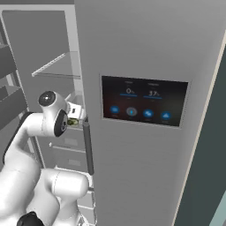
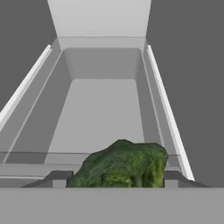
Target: Take the mushroom, peach, and broccoli from the freezer and place them in the bowl on the counter.
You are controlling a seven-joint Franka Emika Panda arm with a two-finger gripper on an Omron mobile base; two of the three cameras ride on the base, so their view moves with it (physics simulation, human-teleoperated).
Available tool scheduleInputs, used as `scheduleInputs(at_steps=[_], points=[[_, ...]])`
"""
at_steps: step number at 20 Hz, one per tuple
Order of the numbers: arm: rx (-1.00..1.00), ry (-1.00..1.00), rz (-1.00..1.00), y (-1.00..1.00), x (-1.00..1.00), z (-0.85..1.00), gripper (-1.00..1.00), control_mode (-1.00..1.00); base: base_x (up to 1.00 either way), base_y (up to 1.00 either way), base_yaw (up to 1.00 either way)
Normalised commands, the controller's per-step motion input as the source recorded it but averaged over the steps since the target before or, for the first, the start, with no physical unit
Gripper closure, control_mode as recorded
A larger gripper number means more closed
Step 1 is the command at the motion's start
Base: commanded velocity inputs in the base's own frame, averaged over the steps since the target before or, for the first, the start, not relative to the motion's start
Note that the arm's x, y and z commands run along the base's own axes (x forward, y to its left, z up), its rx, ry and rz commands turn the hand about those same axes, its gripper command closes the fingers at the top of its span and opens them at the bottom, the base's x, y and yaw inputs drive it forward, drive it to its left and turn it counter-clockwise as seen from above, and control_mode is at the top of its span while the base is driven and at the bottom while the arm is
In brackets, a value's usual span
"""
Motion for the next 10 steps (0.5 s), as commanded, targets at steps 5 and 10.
scheduleInputs(at_steps=[5, 10], points=[[0.01, 0.00, 0.00, -0.15, -0.47, 0.35, 1.00, -1.00, 0.00, 0.00, 0.00], [0.00, 0.00, 0.00, -0.22, -0.60, 0.37, 1.00, -1.00, 0.00, 0.00, 0.00]])
